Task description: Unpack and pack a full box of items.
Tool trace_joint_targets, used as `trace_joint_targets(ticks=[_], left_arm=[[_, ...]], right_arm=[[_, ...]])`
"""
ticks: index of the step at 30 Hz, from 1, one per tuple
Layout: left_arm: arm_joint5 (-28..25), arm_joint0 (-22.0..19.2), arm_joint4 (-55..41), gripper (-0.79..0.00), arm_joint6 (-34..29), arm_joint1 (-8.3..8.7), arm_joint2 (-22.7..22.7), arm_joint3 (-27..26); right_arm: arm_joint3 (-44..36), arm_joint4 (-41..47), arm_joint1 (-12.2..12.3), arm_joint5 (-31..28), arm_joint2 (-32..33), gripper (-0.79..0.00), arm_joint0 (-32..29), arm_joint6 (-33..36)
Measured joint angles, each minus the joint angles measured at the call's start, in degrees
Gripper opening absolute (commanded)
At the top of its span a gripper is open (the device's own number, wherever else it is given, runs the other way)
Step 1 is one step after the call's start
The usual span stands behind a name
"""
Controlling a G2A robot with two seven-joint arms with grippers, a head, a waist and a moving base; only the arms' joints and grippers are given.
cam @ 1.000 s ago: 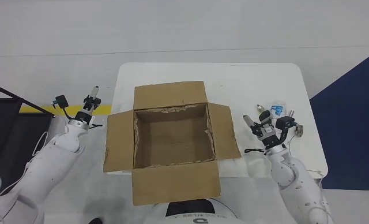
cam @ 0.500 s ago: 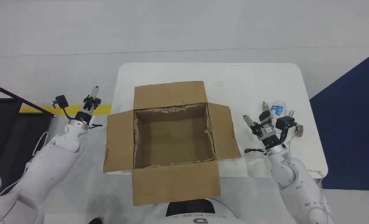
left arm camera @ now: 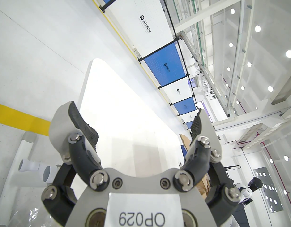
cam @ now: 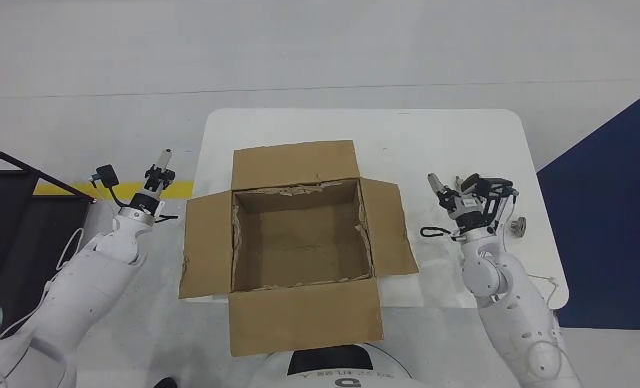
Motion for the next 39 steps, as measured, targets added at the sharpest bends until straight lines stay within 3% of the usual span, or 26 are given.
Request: trace_joint_targets(ticks=[10, 18, 39], left_arm=[[0.00, 0.00, 0.00, 0.000, 0.00, 0.00, 0.00, 0.00], [0.00, 0.00, 0.00, 0.000, 0.00, 0.00, 0.00, 0.00], [0.00, 0.00, 0.00, 0.000, 0.00, 0.00, 0.00, 0.00]], right_arm=[[2.02, -0.50, -0.83, 10.87, -1.76, 0.000, 4.37, 9.82], [3.75, -1.22, -0.88, 13.15, -0.60, 0.000, 5.89, 14.26], [10.60, -7.68, -2.19, 19.95, -4.68, 0.000, 14.30, 21.83]])
